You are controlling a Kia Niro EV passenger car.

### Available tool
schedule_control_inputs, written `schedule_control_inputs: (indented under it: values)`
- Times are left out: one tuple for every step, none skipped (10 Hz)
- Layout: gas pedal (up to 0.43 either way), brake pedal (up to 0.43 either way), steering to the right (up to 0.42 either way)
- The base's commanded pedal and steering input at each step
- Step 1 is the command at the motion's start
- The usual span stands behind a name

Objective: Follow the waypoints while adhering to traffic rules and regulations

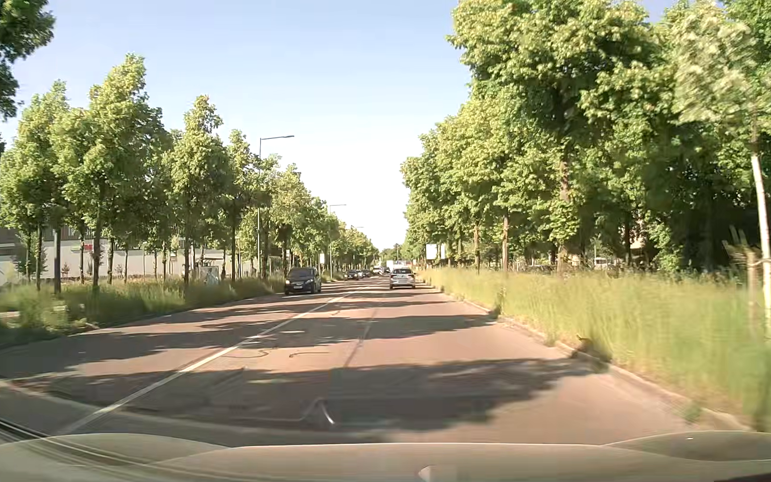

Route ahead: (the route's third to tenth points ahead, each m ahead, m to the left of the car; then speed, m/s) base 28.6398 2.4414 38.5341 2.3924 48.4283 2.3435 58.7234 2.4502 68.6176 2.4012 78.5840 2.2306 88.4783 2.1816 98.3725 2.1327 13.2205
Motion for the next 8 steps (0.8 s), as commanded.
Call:
schedule_control_inputs:
  values:
    - [0.0, 0.0, -0.009]
    - [0.0, 0.0, -0.011]
    - [0.0, 0.0, -0.011]
    - [0.0, 0.0, -0.011]
    - [0.0, 0.0, -0.009]
    - [0.0, 0.0, -0.008]
    - [0.0, 0.0, -0.007]
    - [0.0, 0.0, -0.007]
